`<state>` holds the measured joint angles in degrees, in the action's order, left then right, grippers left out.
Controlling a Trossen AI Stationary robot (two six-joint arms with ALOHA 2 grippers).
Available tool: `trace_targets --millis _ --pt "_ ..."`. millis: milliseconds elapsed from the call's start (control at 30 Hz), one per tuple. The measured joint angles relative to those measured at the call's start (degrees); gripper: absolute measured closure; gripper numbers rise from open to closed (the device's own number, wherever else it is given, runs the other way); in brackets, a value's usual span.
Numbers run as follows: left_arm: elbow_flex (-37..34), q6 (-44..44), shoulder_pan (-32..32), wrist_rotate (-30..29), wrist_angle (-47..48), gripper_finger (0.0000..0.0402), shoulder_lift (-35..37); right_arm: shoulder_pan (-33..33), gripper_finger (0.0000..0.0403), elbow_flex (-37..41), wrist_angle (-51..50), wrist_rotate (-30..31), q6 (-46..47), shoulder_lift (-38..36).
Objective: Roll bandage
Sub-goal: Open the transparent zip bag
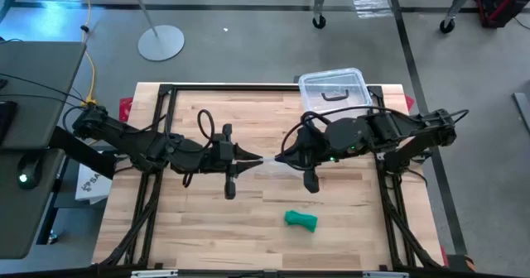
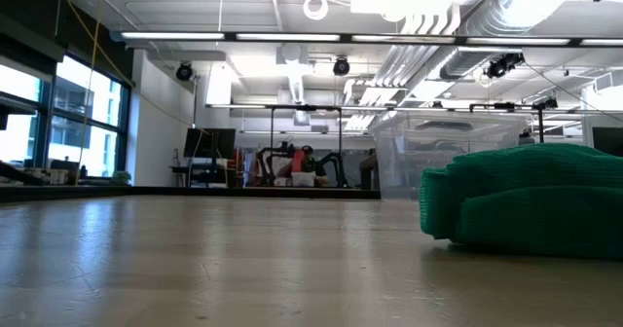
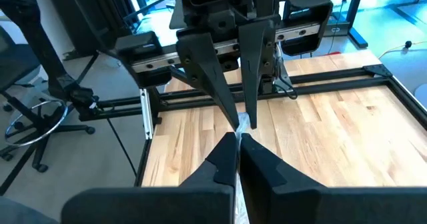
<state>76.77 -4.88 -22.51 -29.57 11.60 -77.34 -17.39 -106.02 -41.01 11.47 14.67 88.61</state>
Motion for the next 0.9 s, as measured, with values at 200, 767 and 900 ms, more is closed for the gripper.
trace_targets --millis 200,767,900 --pt "0.0 -4.0 -0.4 0.4 8.0 0.0367 1.0 0.0 0.0403 0.0 -0.4 0.0 -0.2 -2.9" --pt "0.0 -15.8 0.8 14.3 10.7 0.0278 3.1 0.0 0.0403 -0.1 -10.2 -6.6 -6.2 -4.9" --pt "-0.1 -13.5 1.1 14.0 4.2 0.0257 1.7 0.0 0.0403 -0.1 -9.3 -12.7 -10.5 -3.2"
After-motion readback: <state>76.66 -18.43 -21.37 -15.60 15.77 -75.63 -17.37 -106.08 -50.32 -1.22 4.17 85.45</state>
